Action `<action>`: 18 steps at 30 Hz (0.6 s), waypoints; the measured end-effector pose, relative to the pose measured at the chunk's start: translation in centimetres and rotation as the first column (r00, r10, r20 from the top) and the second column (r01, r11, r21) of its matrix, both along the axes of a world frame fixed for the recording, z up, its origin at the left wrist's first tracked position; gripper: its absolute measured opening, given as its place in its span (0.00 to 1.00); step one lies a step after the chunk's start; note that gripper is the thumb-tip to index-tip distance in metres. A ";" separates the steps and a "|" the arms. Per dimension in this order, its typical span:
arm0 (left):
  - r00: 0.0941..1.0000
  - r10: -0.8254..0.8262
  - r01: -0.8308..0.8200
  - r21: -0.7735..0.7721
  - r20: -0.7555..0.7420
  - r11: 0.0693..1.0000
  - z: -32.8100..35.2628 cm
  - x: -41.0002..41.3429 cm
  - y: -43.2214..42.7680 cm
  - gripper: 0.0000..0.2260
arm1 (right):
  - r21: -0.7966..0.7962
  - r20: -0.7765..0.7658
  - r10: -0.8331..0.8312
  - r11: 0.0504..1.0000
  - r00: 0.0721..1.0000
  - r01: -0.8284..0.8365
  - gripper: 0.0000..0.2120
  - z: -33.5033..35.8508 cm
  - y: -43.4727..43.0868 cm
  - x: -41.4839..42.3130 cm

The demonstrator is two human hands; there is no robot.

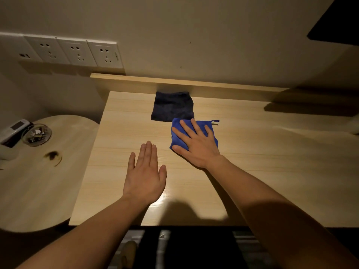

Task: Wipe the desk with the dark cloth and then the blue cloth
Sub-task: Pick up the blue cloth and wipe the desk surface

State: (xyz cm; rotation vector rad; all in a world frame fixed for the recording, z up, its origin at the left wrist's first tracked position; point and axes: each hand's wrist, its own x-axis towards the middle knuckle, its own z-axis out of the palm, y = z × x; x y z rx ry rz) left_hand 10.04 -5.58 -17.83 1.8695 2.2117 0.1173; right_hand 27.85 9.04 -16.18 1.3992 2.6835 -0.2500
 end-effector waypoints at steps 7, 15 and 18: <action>1.000 -0.002 0.002 0.007 -0.013 1.000 0.1 -0.1 -0.2 0.32 | -0.059 -0.020 0.056 0.997 0.998 -0.057 0.35 0.2 -6.2 1.5; 1.000 -0.009 0.009 -0.018 0.027 1.000 0.6 -0.1 -0.3 0.31 | -0.058 -0.086 0.067 0.996 0.994 -0.072 0.30 -0.5 -16.3 3.5; 0.993 0.014 -0.010 -0.031 0.116 0.999 1.0 -0.3 -0.2 0.31 | 0.009 -0.108 0.055 0.998 0.993 -0.054 0.27 -0.6 -19.3 3.8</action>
